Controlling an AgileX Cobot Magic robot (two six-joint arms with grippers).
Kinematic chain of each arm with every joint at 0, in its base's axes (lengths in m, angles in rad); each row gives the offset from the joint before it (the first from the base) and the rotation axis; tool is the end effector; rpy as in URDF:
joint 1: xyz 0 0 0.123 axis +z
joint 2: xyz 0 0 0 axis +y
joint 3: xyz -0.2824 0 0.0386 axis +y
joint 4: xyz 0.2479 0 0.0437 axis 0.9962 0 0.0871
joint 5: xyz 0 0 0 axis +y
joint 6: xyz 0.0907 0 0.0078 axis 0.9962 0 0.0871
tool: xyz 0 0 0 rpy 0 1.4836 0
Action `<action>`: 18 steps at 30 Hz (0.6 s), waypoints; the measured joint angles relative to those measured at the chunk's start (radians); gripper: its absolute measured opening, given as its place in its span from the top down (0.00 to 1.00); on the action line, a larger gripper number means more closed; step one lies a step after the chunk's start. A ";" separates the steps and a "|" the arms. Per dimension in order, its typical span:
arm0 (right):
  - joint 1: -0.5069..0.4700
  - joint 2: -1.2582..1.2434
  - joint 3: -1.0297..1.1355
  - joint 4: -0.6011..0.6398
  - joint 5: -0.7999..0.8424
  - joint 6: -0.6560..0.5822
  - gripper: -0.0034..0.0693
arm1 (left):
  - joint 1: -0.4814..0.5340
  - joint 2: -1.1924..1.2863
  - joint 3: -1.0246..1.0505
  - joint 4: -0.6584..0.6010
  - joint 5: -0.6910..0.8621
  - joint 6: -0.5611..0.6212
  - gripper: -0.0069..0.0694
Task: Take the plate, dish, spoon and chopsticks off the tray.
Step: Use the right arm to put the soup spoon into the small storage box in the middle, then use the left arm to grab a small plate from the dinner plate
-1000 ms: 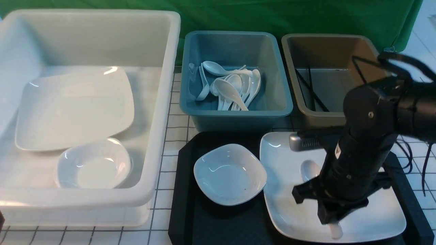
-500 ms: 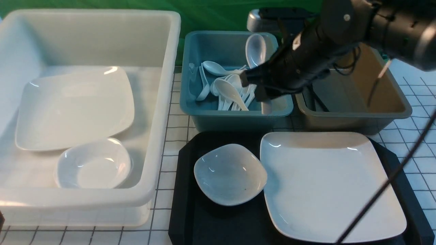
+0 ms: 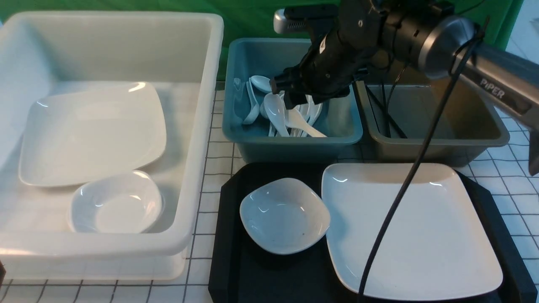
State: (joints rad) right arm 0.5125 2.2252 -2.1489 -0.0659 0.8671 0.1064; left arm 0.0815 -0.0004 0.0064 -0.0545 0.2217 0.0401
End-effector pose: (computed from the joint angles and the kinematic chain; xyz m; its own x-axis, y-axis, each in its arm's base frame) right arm 0.4490 0.2474 0.2795 -0.6857 -0.3128 -0.6572 -0.4182 0.9083 0.0040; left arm 0.0558 0.0035 0.1909 -0.1383 -0.0244 -0.9901 -0.0714 0.9973 -0.0146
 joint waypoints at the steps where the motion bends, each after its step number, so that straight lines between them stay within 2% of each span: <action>1: 0.000 -0.017 -0.021 -0.001 0.064 -0.035 0.35 | 0.000 0.000 0.000 0.000 0.000 0.000 0.88; 3: 0.000 -0.041 -0.044 -0.001 0.152 -0.082 0.41 | 0.000 0.000 0.000 0.000 0.000 0.000 0.88; 4: 0.000 -0.074 -0.069 -0.002 0.244 -0.131 0.52 | 0.000 0.000 0.000 0.000 0.000 0.000 0.88; 7: 0.000 -0.179 -0.080 0.014 0.266 -0.158 0.79 | 0.000 0.000 0.000 0.000 0.000 0.000 0.88; 8: 0.000 -0.185 -0.080 0.018 0.266 -0.158 0.81 | 0.000 0.000 0.000 0.000 0.000 0.000 0.88; 10: 0.000 -0.268 -0.068 0.044 0.266 -0.164 0.91 | 0.000 0.000 0.000 0.000 0.000 0.000 0.88; 16: 0.000 -0.491 0.089 0.060 0.266 -0.174 0.91 | 0.000 0.000 0.000 0.000 0.000 0.000 0.88; 18: 0.000 -0.636 0.242 0.058 0.266 -0.174 0.91 | 0.000 0.000 0.000 0.001 0.000 0.000 0.88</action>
State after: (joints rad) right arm 0.5125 1.5894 -1.9068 -0.0078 1.1332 -0.0680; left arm 0.0815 -0.0004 0.0064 -0.0537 0.2217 0.0401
